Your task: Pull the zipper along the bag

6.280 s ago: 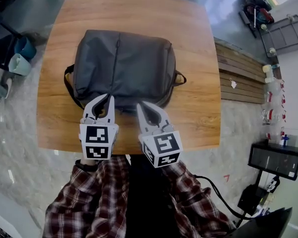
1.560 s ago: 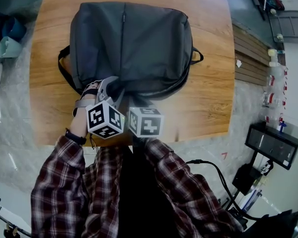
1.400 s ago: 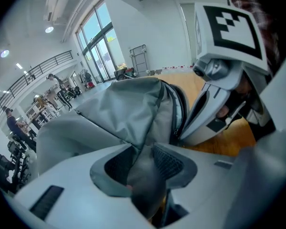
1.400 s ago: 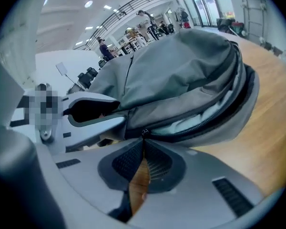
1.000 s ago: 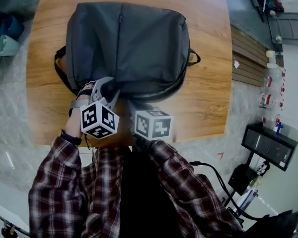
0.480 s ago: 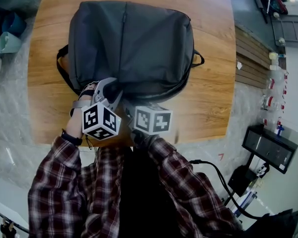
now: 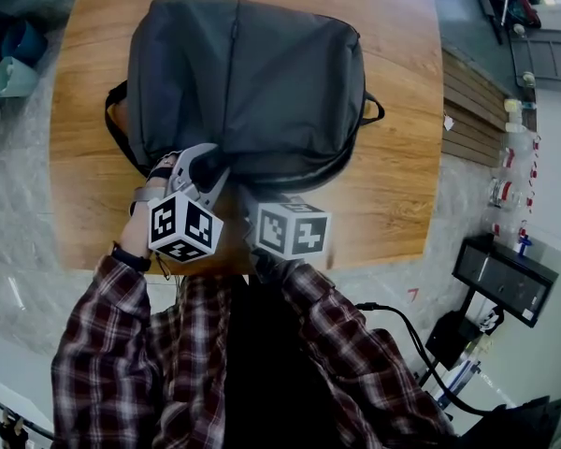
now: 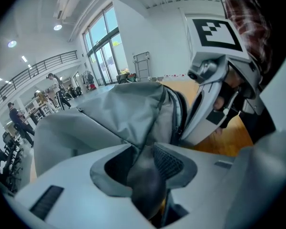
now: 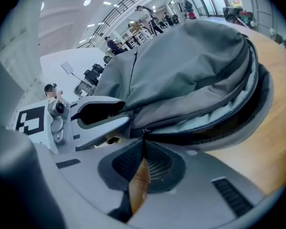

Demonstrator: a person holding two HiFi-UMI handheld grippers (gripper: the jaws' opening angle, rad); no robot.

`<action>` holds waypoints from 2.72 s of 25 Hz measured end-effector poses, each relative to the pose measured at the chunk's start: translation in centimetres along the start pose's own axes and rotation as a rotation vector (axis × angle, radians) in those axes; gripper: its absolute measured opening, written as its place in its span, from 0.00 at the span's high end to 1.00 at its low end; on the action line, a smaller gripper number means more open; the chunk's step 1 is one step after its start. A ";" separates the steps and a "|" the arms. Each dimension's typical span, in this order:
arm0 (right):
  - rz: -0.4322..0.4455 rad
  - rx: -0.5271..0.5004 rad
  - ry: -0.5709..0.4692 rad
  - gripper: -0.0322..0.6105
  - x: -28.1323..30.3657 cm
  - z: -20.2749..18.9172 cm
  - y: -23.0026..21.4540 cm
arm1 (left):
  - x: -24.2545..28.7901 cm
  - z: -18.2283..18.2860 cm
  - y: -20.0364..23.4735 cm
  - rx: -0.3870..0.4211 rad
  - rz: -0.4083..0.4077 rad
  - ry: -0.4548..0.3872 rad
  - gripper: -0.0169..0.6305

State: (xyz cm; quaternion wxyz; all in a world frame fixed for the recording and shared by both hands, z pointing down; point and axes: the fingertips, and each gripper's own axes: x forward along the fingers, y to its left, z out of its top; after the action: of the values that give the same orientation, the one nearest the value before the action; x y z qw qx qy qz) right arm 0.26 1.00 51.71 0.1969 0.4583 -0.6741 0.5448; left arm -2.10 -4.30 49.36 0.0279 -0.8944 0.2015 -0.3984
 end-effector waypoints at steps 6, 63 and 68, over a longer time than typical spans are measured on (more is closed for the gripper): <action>0.016 -0.034 0.077 0.93 -0.9 -0.2 -0.6 | 0.0 -0.2 0.1 -0.022 -0.015 -0.019 0.74; 0.356 0.119 0.403 0.93 -4.4 -4.3 0.4 | -1.5 -1.6 -8.0 -0.269 -0.309 0.186 0.74; 0.316 -0.028 0.397 0.93 -5.1 -3.9 -0.3 | -1.8 -1.5 -8.1 -0.304 -0.355 0.169 0.74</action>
State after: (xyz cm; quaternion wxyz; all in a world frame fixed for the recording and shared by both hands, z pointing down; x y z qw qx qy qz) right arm 2.16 6.68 49.24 0.2440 0.2286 -0.6931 0.6386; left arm -1.49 3.92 50.82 -0.1944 -0.8733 0.1003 -0.4354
